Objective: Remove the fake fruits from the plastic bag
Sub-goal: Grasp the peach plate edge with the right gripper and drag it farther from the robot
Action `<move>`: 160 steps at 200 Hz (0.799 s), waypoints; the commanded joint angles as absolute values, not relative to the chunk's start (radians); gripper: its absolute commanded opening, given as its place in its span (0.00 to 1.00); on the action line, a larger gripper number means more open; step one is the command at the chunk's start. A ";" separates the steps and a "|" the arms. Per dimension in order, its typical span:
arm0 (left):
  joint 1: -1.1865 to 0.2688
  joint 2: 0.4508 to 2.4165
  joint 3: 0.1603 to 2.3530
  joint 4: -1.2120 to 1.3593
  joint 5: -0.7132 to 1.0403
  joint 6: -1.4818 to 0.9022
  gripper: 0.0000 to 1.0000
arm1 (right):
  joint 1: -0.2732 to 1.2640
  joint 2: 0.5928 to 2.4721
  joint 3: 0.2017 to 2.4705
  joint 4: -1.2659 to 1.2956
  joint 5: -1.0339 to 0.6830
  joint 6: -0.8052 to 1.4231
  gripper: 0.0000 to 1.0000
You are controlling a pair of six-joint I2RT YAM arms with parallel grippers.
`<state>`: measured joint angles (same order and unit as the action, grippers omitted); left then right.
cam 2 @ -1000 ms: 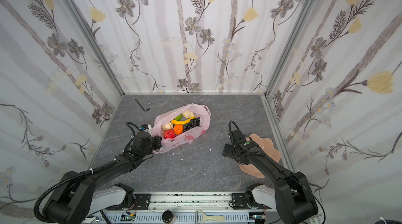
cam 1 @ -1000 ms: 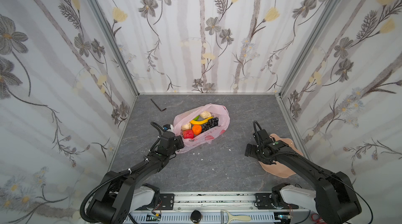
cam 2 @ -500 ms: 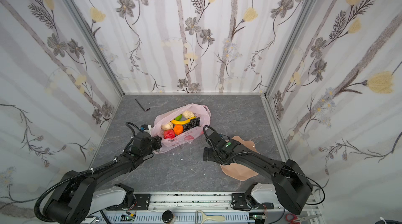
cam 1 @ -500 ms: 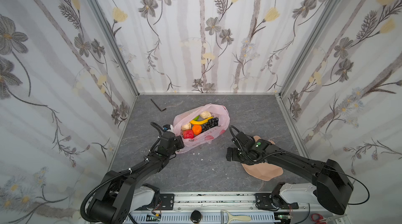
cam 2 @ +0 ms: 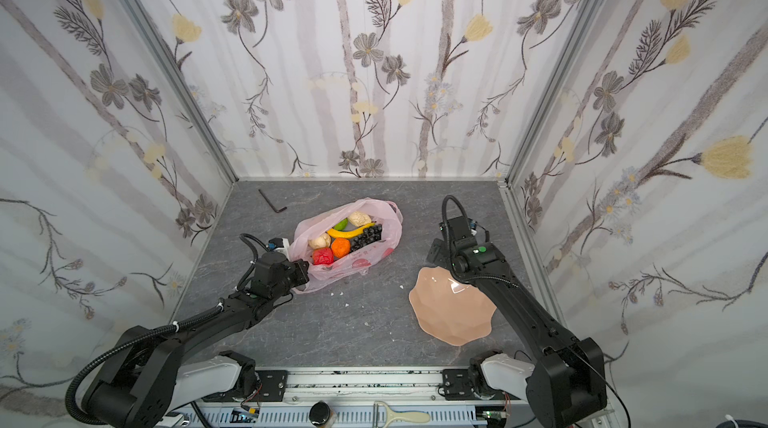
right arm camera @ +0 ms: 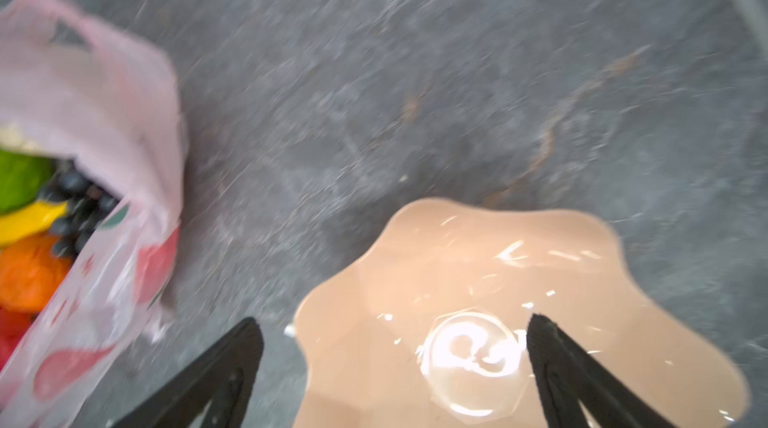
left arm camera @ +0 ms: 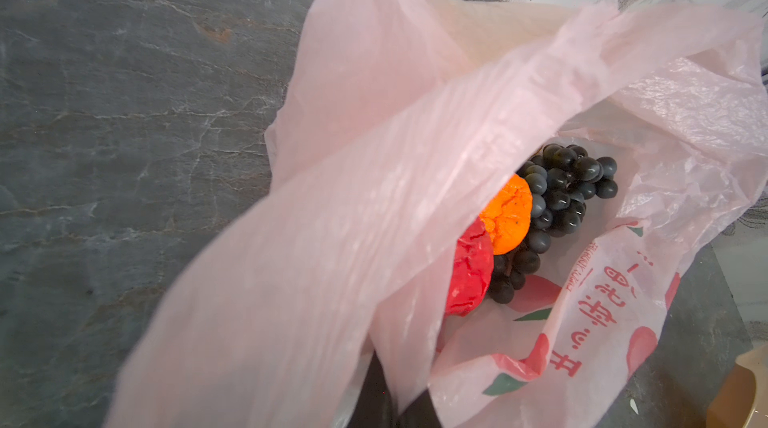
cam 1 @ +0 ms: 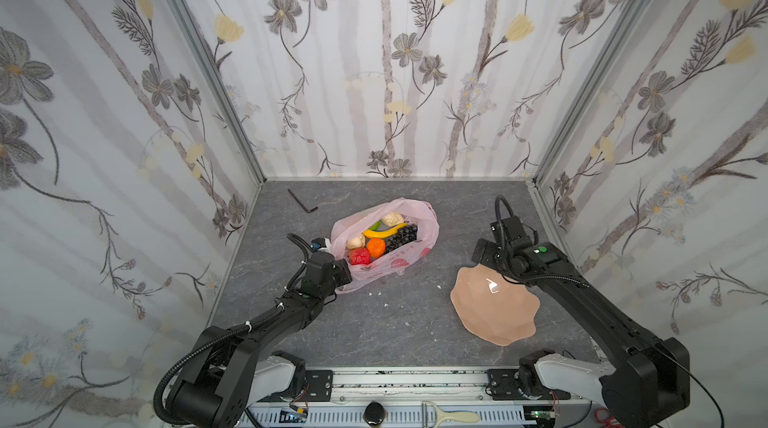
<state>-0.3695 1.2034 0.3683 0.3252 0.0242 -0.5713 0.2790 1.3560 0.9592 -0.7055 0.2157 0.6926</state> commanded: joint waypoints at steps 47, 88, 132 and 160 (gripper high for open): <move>-0.368 1.183 0.358 0.344 0.043 -0.591 0.00 | -0.049 1.531 0.992 -0.558 0.195 0.536 1.00; -0.369 1.184 0.351 0.342 0.044 -0.589 0.00 | -0.054 1.621 0.948 -0.511 0.158 0.551 1.00; -0.368 1.193 0.359 0.342 0.036 -0.589 0.00 | -0.047 1.559 0.780 -0.371 -0.006 0.656 1.00; -0.369 1.198 0.360 0.341 0.037 -0.588 0.00 | -0.014 1.531 0.710 -0.354 -0.023 0.697 1.00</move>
<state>-0.3695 1.1938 0.3538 0.3248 0.0460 -0.5903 -0.0383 1.5555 0.7597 -0.4305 0.0319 0.6304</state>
